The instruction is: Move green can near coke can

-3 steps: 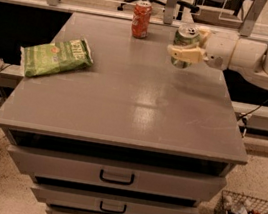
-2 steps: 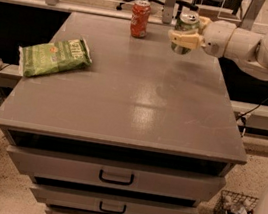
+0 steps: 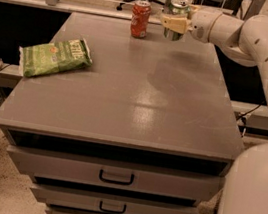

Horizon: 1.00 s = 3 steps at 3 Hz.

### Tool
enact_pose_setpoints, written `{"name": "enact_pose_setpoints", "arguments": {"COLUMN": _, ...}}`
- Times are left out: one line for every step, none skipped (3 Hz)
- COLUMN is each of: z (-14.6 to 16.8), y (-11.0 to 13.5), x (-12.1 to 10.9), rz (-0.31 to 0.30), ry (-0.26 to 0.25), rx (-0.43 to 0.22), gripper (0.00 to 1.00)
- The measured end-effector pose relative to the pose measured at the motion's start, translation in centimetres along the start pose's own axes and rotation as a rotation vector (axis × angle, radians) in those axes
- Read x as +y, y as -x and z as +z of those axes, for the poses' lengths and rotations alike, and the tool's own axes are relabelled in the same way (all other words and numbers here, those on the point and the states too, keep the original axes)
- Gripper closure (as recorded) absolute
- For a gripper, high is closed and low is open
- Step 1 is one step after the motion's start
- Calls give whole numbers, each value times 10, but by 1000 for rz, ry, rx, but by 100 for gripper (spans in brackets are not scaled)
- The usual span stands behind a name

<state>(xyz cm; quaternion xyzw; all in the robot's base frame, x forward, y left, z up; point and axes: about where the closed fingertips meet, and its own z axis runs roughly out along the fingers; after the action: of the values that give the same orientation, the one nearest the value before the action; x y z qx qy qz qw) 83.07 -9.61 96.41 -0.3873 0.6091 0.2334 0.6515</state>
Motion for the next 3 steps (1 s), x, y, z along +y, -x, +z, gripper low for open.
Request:
{"name": "enact_pose_setpoints", "arguments": {"z": 27, "y": -12, "x": 5, "rz": 67, "ry": 15, "rx": 15, "gripper": 100}}
{"name": "enact_pose_setpoints", "arguments": {"z": 51, "y": -20, "x": 8, "rz": 117, "ry": 21, "rx": -2, "gripper": 100}}
{"name": "enact_pose_setpoints", "arguments": {"z": 63, "y": -26, "x": 1, "rz": 136, "ry": -18, "rx": -1, "gripper": 85}}
